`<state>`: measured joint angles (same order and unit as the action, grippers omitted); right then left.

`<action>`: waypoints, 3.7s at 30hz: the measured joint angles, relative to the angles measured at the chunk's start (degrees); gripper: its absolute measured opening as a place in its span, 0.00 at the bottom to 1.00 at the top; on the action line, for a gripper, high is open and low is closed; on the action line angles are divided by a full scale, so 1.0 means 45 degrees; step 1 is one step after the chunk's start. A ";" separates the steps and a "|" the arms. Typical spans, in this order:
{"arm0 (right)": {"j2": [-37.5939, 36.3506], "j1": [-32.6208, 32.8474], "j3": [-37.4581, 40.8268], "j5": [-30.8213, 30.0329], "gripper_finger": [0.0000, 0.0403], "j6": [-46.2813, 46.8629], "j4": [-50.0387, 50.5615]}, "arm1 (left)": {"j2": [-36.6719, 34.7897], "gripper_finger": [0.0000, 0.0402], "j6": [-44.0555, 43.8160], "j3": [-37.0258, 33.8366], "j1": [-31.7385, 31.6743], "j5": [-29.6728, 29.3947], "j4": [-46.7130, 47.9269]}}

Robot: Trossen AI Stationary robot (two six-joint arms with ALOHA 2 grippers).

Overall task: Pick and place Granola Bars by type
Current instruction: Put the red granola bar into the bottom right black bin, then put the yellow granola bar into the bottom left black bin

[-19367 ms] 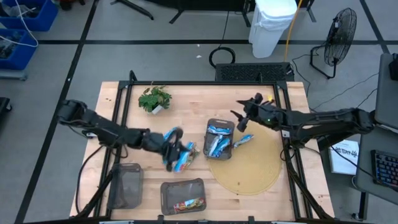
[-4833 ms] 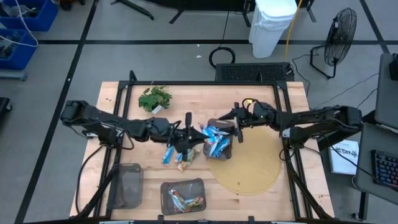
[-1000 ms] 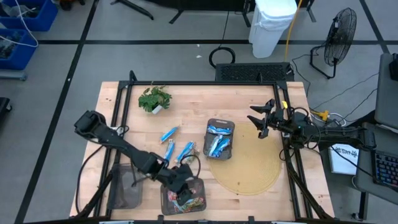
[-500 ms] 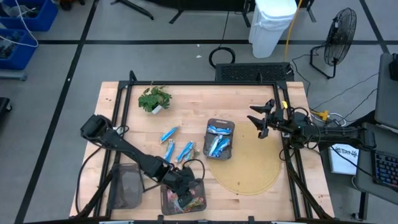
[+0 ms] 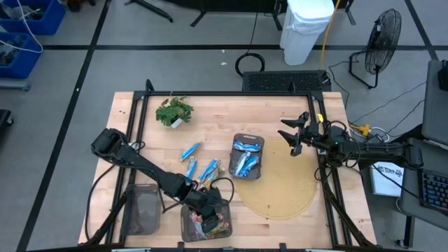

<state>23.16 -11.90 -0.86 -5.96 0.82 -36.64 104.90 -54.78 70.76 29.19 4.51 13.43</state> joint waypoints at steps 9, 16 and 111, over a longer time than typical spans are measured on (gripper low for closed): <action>-0.0005 0.0000 0.0000 0.0002 0.52 0.0000 0.0005 | 0.0000 0.24 0.0758 0.0000 -0.0151 0.1010 -0.0993; -0.0005 0.0000 0.0000 0.0000 0.52 0.0000 0.0005 | 0.0000 0.38 0.1072 0.0000 -0.0206 0.1044 -0.1058; -0.0001 0.0000 0.0000 0.0000 0.52 0.0004 0.0010 | -0.5221 0.44 0.5919 -0.8548 -0.7300 -0.3853 -0.0680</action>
<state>23.15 -11.90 -0.86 -5.96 0.84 -36.60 81.41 -28.15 32.29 -3.66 -12.83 10.37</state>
